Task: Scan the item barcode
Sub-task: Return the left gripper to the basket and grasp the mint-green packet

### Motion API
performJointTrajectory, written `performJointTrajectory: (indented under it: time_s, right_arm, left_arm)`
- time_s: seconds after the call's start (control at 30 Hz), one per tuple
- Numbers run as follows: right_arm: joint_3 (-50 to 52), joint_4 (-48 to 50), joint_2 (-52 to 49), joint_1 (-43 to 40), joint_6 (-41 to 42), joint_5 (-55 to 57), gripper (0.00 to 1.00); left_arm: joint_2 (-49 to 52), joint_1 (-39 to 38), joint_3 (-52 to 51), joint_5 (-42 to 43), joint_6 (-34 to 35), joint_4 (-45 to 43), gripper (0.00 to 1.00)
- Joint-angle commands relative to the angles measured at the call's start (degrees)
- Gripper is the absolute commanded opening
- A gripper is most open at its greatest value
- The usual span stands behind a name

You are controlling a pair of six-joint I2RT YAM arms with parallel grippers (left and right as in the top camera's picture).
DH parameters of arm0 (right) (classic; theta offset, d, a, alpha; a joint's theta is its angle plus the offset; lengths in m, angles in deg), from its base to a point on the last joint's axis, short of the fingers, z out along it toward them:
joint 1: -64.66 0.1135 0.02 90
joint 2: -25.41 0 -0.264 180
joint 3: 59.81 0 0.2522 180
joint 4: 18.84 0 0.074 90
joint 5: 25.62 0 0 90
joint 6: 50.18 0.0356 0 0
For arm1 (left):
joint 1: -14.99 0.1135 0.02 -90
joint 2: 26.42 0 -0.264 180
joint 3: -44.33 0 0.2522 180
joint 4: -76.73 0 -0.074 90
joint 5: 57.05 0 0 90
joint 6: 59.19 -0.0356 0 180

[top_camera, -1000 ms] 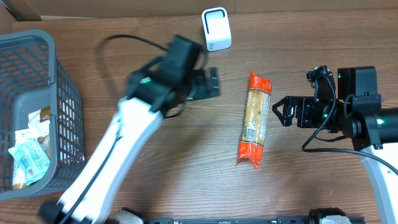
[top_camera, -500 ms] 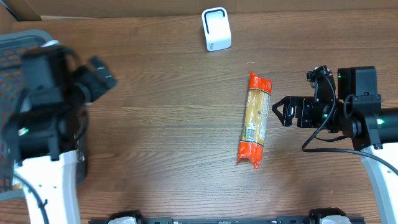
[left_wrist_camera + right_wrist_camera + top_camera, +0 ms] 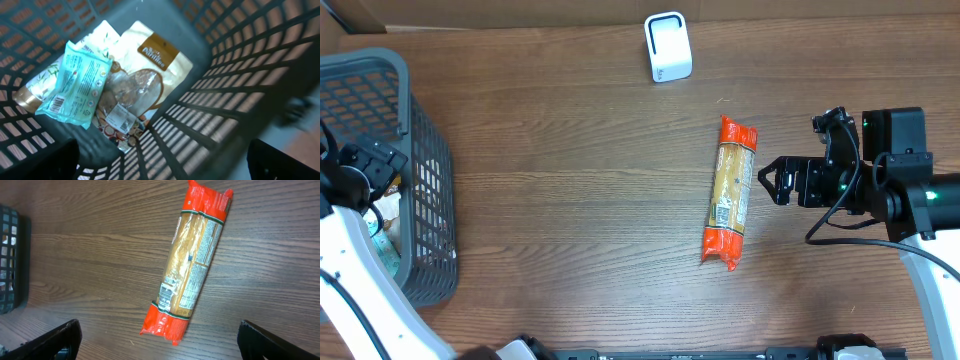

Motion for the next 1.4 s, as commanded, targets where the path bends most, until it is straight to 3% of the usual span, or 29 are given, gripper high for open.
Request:
performJointTrajectory:
  time_s: [0.0,0.47,0.77,1.1,1.37]
  right_arm:
    - [-1.0,0.3,0.2,0.1,-0.1,0.4,1.0]
    - [-1.0,0.2,0.2,0.1,-0.1,1.4,1.0]
    - [-1.0,0.2,0.2,0.1,-0.1,1.4,1.0]
    - [-1.0,0.2,0.2,0.1,-0.1,1.4,1.0]
    - [-1.0,0.1,0.2,0.1,-0.1,1.4,1.0]
  left_arm:
    - [5.5,1.9,-0.6,2.3,-3.0,0.4,0.97]
    - [15.3,5.8,-5.4,2.6,-4.4,-2.9,0.94]
    - [16.0,11.5,-14.2,2.2,-0.9,-9.4,0.93]
    - [16.1,13.9,-16.7,-10.8,2.2,-14.9,0.93]
    - [16.8,13.8,-21.0,-12.5,-5.7,-24.1,0.94]
